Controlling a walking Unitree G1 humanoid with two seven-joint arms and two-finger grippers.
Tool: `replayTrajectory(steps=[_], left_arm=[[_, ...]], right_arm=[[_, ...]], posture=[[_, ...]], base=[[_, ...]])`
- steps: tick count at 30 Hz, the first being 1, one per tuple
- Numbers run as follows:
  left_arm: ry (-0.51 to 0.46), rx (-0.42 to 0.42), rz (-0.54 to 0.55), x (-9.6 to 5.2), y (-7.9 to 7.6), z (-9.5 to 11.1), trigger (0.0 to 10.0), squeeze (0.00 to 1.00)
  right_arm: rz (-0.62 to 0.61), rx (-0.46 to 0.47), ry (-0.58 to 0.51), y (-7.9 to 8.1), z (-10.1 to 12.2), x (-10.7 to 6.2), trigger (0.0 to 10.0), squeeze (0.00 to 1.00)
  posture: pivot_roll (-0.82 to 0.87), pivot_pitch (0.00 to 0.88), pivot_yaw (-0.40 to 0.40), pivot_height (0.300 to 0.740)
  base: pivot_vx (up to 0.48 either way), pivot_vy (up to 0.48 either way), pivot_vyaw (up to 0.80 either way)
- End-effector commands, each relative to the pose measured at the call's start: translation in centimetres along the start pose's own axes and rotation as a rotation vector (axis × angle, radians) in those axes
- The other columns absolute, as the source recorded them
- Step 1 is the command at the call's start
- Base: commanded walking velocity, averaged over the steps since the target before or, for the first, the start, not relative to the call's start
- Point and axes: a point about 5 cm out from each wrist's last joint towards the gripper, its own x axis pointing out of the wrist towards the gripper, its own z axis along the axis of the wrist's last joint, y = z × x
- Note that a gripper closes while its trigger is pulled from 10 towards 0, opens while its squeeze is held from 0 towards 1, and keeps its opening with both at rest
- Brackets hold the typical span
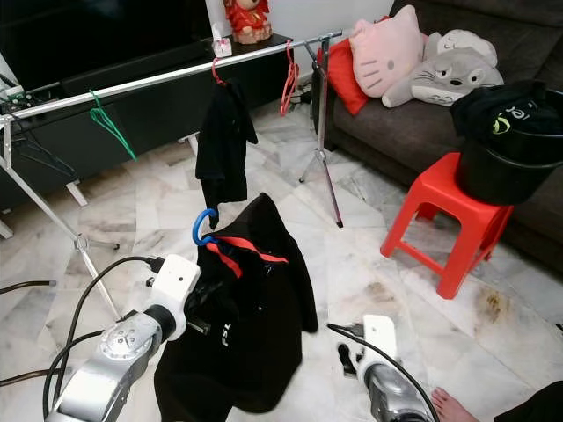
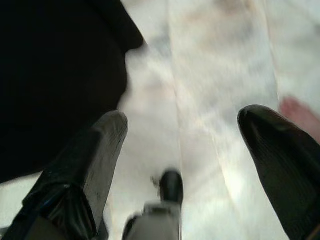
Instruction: Hang hanger
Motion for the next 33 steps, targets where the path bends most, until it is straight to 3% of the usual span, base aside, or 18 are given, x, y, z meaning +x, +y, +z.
replayTrajectory(steps=[1,13,23,24,25,33], left_arm=[[-0.05,0.026,0.031,0.1,0.6,1.0,10.0,0.0],[-0.057,0.021,0.032,0.2,0.5,1.2,10.0,0.0],[-0.057,0.017,0.026,0.1,0.4,1.2,10.0,0.0],[-0.058,0.017,0.026,0.1,0.4,1.2,10.0,0.0],[-0.058,0.017,0.026,0.1,0.4,1.2,10.0,0.0],[-0.058,0.017,0.026,0.0,0.5,1.2,10.0,0.0]], right_arm=[[0.001,-0.018,0.058,0.5,-1.5,-0.1,10.0,1.0],[-0.028,-0.019,0.09,0.8,-3.1,-0.2,10.0,1.0],[-0.005,-0.049,0.077,1.1,-2.8,-0.2,10.0,1.0],[-0.002,-0.063,0.075,1.1,-2.8,-0.2,6.7,0.53],[0.0,-0.065,0.07,1.1,-2.7,-0.2,0.0,0.0],[0.016,-0.073,0.065,1.1,-2.8,-0.2,0.0,0.0]], posture=[[-0.15,0.0,0.072,0.732],[-0.15,0.0,0.076,0.732],[-0.15,0.0,0.075,0.732],[-0.15,0.0,0.075,0.732],[-0.15,0.0,0.074,0.732],[-0.15,0.0,0.074,0.732]], base=[[0.0,0.0,0.0],[0.0,0.0,0.0],[0.0,0.0,0.0],[0.0,0.0,0.0],[0.0,0.0,0.0],[0.0,0.0,0.0]])
